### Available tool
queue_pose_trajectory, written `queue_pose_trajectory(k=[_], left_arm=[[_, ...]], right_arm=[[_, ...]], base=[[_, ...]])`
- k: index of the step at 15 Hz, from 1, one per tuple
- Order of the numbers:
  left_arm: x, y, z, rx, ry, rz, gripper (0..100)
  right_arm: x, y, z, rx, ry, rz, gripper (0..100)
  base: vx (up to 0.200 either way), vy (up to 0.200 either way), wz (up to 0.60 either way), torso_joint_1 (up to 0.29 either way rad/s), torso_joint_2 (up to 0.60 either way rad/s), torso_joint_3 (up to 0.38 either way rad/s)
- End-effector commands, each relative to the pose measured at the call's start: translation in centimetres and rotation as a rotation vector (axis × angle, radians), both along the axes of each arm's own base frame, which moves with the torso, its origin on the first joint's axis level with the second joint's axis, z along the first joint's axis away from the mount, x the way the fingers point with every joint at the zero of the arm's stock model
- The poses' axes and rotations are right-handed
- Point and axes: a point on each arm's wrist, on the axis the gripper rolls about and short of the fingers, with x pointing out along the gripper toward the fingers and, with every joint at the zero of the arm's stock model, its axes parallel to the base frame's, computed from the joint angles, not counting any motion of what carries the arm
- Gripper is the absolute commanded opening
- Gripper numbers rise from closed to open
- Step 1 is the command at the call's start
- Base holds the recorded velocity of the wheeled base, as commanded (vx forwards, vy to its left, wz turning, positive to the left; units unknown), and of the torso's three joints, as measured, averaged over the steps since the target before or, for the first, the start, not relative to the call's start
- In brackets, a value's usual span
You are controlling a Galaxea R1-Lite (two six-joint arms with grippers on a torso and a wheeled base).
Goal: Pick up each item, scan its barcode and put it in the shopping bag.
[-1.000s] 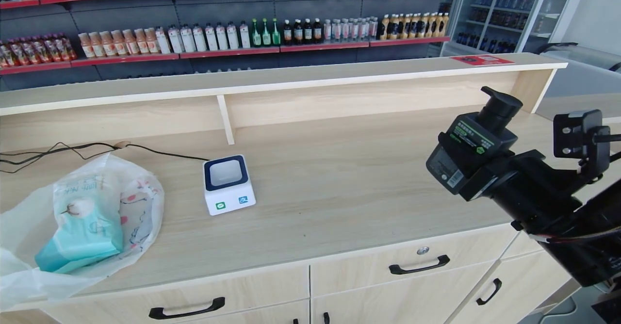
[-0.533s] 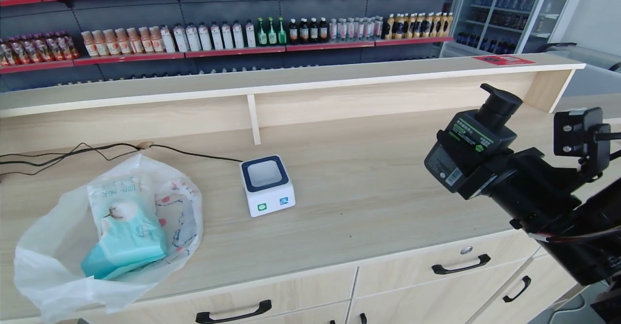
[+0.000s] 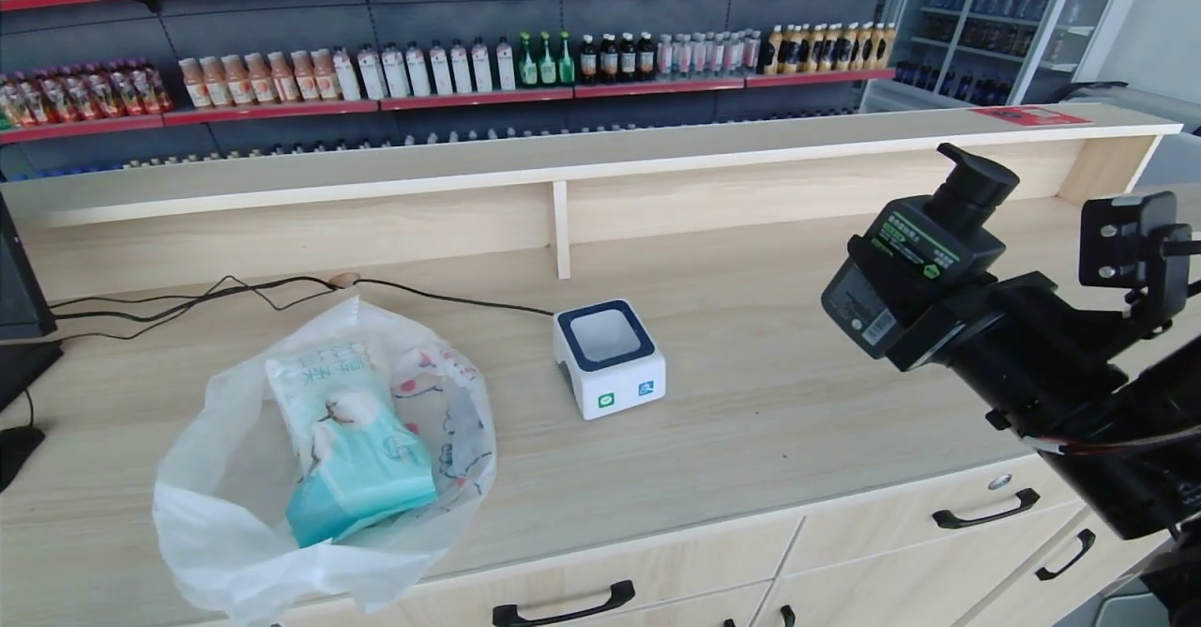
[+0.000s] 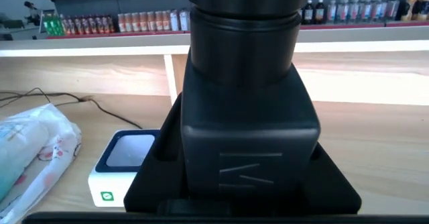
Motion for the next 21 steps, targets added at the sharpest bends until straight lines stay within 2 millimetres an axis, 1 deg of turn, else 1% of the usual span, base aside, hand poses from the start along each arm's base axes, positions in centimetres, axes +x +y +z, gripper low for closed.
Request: queue_pose_trajectory(k=[1, 3, 5, 10, 13, 15, 16, 17, 18, 19, 20, 21], left_arm=[[0.0, 0.0, 0.0, -0.001, 0.0, 0.001, 100], [0.0, 0.0, 0.0, -0.003, 0.001, 0.001, 100], [0.0, 0.0, 0.0, -0.001, 0.001, 0.001, 100], [0.0, 0.0, 0.0, -0.001, 0.001, 0.001, 100], [0.0, 0.0, 0.0, 0.0, 0.001, 0.001, 100], [0.0, 0.0, 0.0, 0.0, 0.001, 0.001, 100], [0.0, 0.0, 0.0, 0.0, 0.001, 0.001, 100], [0.0, 0.0, 0.0, 0.0, 0.001, 0.001, 100], [0.0, 0.0, 0.0, 0.0, 0.0, 0.001, 100], [0.0, 0.0, 0.0, 0.0, 0.0, 0.001, 100], [0.0, 0.0, 0.0, -0.003, 0.0, 0.001, 100], [0.0, 0.0, 0.0, -0.005, 0.0, 0.001, 100]], right_arm=[[0.1, 0.1, 0.1, 0.005, -0.004, 0.005, 0], [-0.3, 1.2, 0.1, 0.036, 0.009, 0.065, 0], [-0.4, 1.7, 0.0, 0.034, 0.013, 0.083, 0], [-0.1, 1.9, 0.0, 0.032, 0.014, 0.084, 0], [-0.1, 2.2, -0.2, 0.028, 0.018, 0.093, 0], [0.3, 2.2, -0.7, 0.012, 0.032, 0.083, 0], [0.9, 1.8, -1.0, -0.018, 0.031, 0.088, 0], [1.5, 1.3, -1.4, -0.104, 0.002, 0.142, 0], [2.5, -0.1, -1.1, -0.231, -0.083, 0.171, 0], [3.9, -1.1, -1.1, -0.356, -0.172, 0.227, 0], [4.6, -1.6, -1.5, -0.444, -0.219, 0.244, 0], [4.7, -1.8, -2.1, -0.498, -0.233, 0.229, 0]], base=[[0.0, 0.0, 0.0, 0.0, 0.0, 0.0], [0.0, 0.0, 0.6, 0.005, 0.0, 0.002], [0.0, 0.0, 0.6, 0.002, 0.0, 0.007], [0.0, 0.0, 0.6, 0.0, 0.0, 0.003], [0.0, 0.0, 0.0, 0.0, 0.0, 0.0], [0.0, 0.0, 0.0, 0.0, 0.0, 0.0], [0.0, 0.0, 0.0, 0.0, 0.0, 0.0], [0.0, 0.0, 0.0, 0.0, 0.0, 0.0], [0.0, 0.0, 0.0, 0.0, 0.0, 0.0], [0.0, 0.0, 0.0, 0.0, 0.0, 0.0], [0.0, 0.0, 0.0, 0.0, 0.0, 0.0], [0.0, 0.0, 0.0, 0.0, 0.0, 0.0]])
